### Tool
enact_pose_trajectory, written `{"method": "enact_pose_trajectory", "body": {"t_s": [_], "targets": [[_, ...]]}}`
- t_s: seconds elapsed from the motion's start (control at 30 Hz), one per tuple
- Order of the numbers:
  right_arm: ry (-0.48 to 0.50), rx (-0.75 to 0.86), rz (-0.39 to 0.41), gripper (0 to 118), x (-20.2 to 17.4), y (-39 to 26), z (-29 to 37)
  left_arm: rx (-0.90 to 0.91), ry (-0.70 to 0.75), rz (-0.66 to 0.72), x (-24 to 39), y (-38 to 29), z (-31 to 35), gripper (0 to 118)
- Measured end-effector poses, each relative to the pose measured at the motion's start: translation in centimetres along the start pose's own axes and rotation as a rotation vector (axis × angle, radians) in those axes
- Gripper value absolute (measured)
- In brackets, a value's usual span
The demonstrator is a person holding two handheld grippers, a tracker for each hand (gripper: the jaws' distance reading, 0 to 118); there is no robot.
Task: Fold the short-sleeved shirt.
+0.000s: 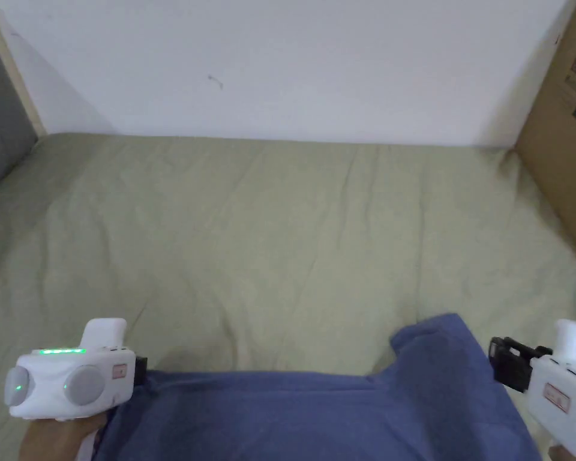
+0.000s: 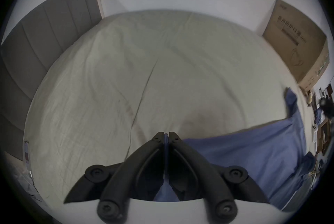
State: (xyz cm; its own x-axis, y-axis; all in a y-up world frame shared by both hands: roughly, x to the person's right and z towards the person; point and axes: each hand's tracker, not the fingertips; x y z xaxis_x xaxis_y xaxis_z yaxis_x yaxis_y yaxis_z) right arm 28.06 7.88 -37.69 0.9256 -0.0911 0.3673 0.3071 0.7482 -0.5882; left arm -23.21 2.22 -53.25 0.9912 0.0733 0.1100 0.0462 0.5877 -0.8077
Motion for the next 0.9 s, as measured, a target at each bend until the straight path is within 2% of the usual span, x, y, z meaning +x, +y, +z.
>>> {"method": "enact_pose_trajectory", "body": {"t_s": [0.03, 0.07, 0.1, 0.2, 0.23, 0.27, 0.3, 0.33, 0.37, 0.4, 0.43, 0.5, 0.57, 0.6, 0.9], "targets": [[0.004, -0.066, 0.004, 108, 0.2, -0.1, -1.9, 0.032, -0.024, 0.011, 0.1, 0.0, 1.3, 2], [0.003, -0.114, 0.006, 116, 0.2, -0.5, -3.5, 0.053, -0.047, 0.022, 0.0, 0.4, 2.5, 2], [0.000, -0.146, -0.023, 115, 1.0, -0.7, -5.5, 0.071, -0.071, 0.032, 0.0, 0.4, 3.7, 2], [-0.060, -0.239, -0.012, 105, 0.8, -1.8, -9.2, 0.091, -0.088, 0.015, -0.1, 0.8, 6.1, 2], [-0.069, -0.279, 0.014, 95, 1.0, -2.4, -10.3, 0.090, -0.091, 0.006, -0.2, 0.9, 6.7, 2], [-0.068, -0.298, 0.037, 71, 0.8, -2.7, -10.8, 0.090, -0.092, 0.000, -0.2, 0.9, 7.1, 2], [-0.078, -0.316, 0.080, 52, 0.4, -3.3, -11.0, 0.093, -0.089, -0.008, -0.3, 0.9, 7.4, 2], [-0.074, -0.323, 0.099, 48, 0.1, -3.7, -11.1, 0.092, -0.085, -0.013, -0.3, 1.0, 7.6, 2], [-0.070, -0.295, 0.105, 34, -0.3, -3.8, -10.5, 0.091, -0.081, -0.016, -0.5, 0.8, 7.8, 2], [-0.080, -0.271, 0.120, 0, -0.4, -3.6, -9.8, 0.090, -0.075, -0.014, -0.8, 0.7, 8.0, 2], [-0.042, -0.280, 0.106, 1, -0.3, -3.4, -9.3, 0.087, -0.071, -0.006, -1.0, 0.6, 8.0, 2], [-0.038, -0.265, 0.099, 1, 0.1, -3.1, -8.1, 0.083, -0.063, 0.025, -1.5, 0.1, 8.3, 2], [0.009, -0.226, 0.081, 1, 0.7, -2.9, -6.0, 0.082, -0.059, 0.058, -2.0, -0.6, 8.7, 2], [0.010, -0.185, 0.085, 0, 0.9, -2.6, -4.2, 0.082, -0.054, 0.070, -2.1, -1.0, 9.1, 2], [0.221, 0.019, 0.018, 0, 3.4, -3.1, 13.8, 0.112, -0.024, 0.120, -4.2, -6.1, 15.0, 2]]}}
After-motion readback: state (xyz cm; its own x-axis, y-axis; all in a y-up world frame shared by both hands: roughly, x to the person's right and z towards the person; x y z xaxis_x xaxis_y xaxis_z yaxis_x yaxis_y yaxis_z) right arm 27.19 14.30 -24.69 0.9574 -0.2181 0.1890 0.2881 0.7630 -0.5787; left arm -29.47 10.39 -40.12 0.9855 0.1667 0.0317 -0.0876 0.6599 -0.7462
